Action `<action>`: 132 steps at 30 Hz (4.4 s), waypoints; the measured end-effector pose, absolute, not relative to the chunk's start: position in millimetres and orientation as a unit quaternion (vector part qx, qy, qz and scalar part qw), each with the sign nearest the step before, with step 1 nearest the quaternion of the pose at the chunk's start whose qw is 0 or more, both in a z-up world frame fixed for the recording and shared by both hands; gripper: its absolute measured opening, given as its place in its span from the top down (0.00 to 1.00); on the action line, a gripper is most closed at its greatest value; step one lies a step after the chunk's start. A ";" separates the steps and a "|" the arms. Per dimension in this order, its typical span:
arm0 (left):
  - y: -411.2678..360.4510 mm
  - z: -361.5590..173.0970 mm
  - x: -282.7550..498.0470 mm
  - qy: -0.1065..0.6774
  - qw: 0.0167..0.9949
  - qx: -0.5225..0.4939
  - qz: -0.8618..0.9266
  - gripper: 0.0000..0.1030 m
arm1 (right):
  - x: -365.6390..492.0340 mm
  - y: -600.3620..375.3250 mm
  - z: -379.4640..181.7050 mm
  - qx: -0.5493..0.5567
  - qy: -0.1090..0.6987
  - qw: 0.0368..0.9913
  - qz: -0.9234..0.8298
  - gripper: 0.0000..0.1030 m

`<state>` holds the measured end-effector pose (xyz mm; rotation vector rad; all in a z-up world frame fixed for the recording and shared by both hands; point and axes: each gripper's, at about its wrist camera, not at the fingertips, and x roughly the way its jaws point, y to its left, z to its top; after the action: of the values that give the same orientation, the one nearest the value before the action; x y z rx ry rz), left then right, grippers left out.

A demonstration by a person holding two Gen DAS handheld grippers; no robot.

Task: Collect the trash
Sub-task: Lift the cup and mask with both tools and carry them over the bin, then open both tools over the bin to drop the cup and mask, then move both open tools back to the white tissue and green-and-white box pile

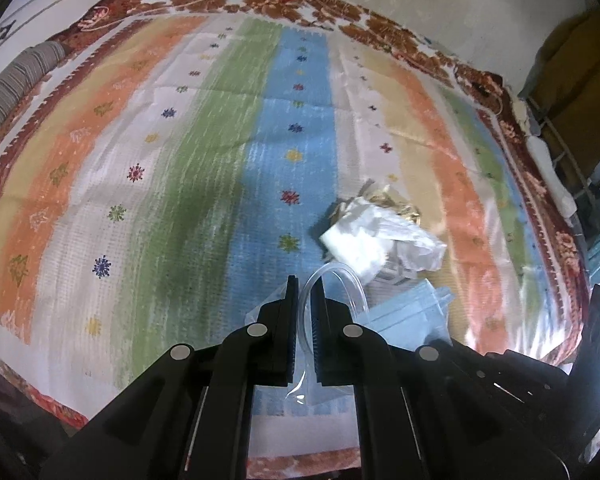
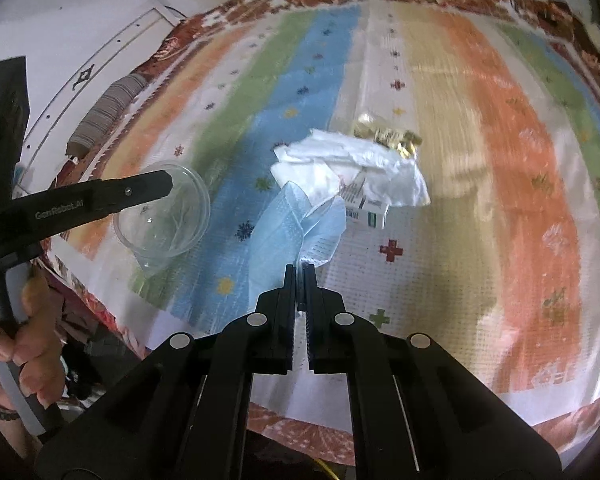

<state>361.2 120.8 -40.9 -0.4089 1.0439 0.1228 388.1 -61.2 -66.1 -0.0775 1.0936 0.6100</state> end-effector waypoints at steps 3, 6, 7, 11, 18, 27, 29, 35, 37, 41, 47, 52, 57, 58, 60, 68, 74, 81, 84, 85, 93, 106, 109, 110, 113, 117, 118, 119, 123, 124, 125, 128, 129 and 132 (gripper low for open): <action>115.3 -36.8 353.0 0.491 0.847 -0.196 0.053 0.95 | 380.3 -66.2 -59.5 -0.039 0.507 0.813 0.285 0.97; 110.8 -34.7 343.0 0.490 0.847 -0.202 0.048 0.95 | 374.5 -69.4 -52.7 -0.043 0.500 0.816 0.286 0.97; 109.4 -33.5 339.5 0.489 0.847 -0.205 0.047 0.95 | 372.4 -70.0 -49.6 -0.045 0.496 0.818 0.286 0.97; 105.5 -22.9 320.8 0.477 0.851 -0.218 0.039 0.95 | 361.9 -71.4 -39.2 -0.047 0.485 0.824 0.287 0.97; 109.3 -12.6 292.0 0.460 0.855 -0.236 0.044 0.95 | 338.0 -75.9 -24.6 -0.077 0.464 0.833 0.291 0.97; 95.6 6.7 257.7 0.432 0.865 -0.256 0.012 0.95 | 303.0 -91.8 -4.3 -0.067 0.441 0.843 0.299 0.97; 89.1 10.8 248.3 0.426 0.869 -0.253 0.005 0.95 | 294.6 -94.4 -1.2 -0.066 0.436 0.846 0.300 0.97; 83.6 18.6 226.2 0.410 0.879 -0.243 0.006 0.95 | 263.6 -106.4 2.2 -0.059 0.428 0.851 0.299 0.97; 84.1 17.8 218.7 0.407 0.878 -0.251 0.002 0.95 | 252.9 -107.5 1.8 -0.069 0.423 0.853 0.298 0.97; 84.8 15.2 202.9 0.401 0.876 -0.268 -0.004 0.95 | 237.5 -110.6 3.2 -0.082 0.412 0.858 0.297 0.97; 79.1 13.5 182.2 0.394 0.876 -0.276 -0.007 0.95 | 216.1 -125.1 3.3 -0.066 0.408 0.860 0.300 0.97; 71.2 8.7 168.7 0.392 0.876 -0.282 -0.004 0.95 | 199.4 -138.5 -0.5 -0.052 0.411 0.859 0.300 0.97; 60.1 0.9 156.4 0.397 0.873 -0.281 -0.018 0.95 | 184.9 -149.1 -7.5 -0.041 0.417 0.858 0.298 0.97; 58.0 -0.3 153.8 0.397 0.873 -0.282 -0.020 0.94 | 181.5 -150.7 -9.0 -0.040 0.418 0.857 0.298 0.97; 52.6 -3.5 147.9 0.398 0.872 -0.283 -0.026 0.95 | 175.5 -153.2 -11.4 -0.041 0.419 0.857 0.297 0.97; 41.5 -19.7 124.4 0.403 0.868 -0.289 -0.033 0.95 | 149.5 -156.3 -20.1 -0.047 0.419 0.855 0.301 0.97; 35.4 -22.5 109.5 0.400 0.873 -0.278 -0.032 0.95 | 134.3 -156.3 -28.4 -0.055 0.421 0.856 0.295 0.97; 26.3 -31.9 94.6 0.408 0.874 -0.263 -0.025 0.95 | 123.3 -155.2 -38.3 -0.059 0.429 0.853 0.291 0.96; 24.7 -37.3 90.6 0.416 0.871 -0.260 -0.020 0.95 | 119.5 -154.5 -45.6 -0.061 0.440 0.850 0.284 0.97; 24.3 -39.2 89.5 0.419 0.870 -0.260 -0.018 0.94 | 117.9 -153.7 -48.9 -0.064 0.445 0.848 0.280 0.97; 22.4 -64.1 92.1 0.454 0.850 -0.266 0.013 0.95 | 115.2 -149.4 -73.9 -0.079 0.489 0.828 0.261 0.96; 16.7 -93.2 100.0 0.500 0.823 -0.266 0.035 0.95 | 128.7 -146.3 -95.6 -0.078 0.535 0.805 0.244 0.94; 17.3 -97.2 101.2 0.506 0.820 -0.264 0.039 0.95 | 132.2 -144.9 -102.7 -0.078 0.548 0.798 0.238 0.94; 17.5 -97.8 101.7 0.507 0.819 -0.264 0.040 0.95 | 133.4 -144.8 -105.0 -0.078 0.552 0.796 0.235 0.94; 19.1 -100.7 102.9 0.511 0.815 -0.271 0.042 0.95 | 136.6 -145.0 -109.6 -0.074 0.560 0.792 0.230 0.93; 22.9 -104.8 103.6 0.514 0.809 -0.281 0.052 0.77 | 139.7 -146.1 -112.0 -0.065 0.566 0.790 0.227 0.67; 24.5 -104.9 103.9 0.515 0.808 -0.282 0.056 0.55 | 140.3 -146.7 -111.7 -0.062 0.566 0.790 0.227 0.64; 27.7 -104.1 103.2 0.511 0.809 -0.285 0.064 0.48 | 141.1 -147.7 -111.3 -0.059 0.567 0.790 0.226 0.61; 36.2 -99.1 100.9 0.498 0.810 -0.301 0.073 0.48 | 141.9 -149.9 -108.2 -0.050 0.564 0.792 0.229 0.55; 37.0 -98.7 100.9 0.498 0.809 -0.303 0.072 0.48 | 142.2 -150.4 -107.2 -0.046 0.563 0.792 0.231 0.55; 37.4 -99.1 101.1 0.499 0.808 -0.304 0.071 0.47 | 142.7 -150.9 -105.9 -0.042 0.562 0.792 0.232 0.54; 37.4 -102.3 105.6 0.512 0.799 -0.310 0.057 0.44 | 145.4 -153.1 -97.3 -0.035 0.551 0.798 0.240 0.49; 37.6 -102.8 106.7 0.514 0.797 -0.311 0.055 0.44 | 145.7 -152.7 -91.7 -0.038 0.541 0.804 0.244 0.47; 40.9 -103.3 110.7 0.517 0.795 -0.311 0.058 0.42 | 145.9 -149.4 -78.0 -0.061 0.514 0.818 0.249 0.42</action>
<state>110.7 40.9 -103.3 -0.6677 1.1111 0.1255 145.9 -149.4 -78.0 -0.1307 1.0959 0.5315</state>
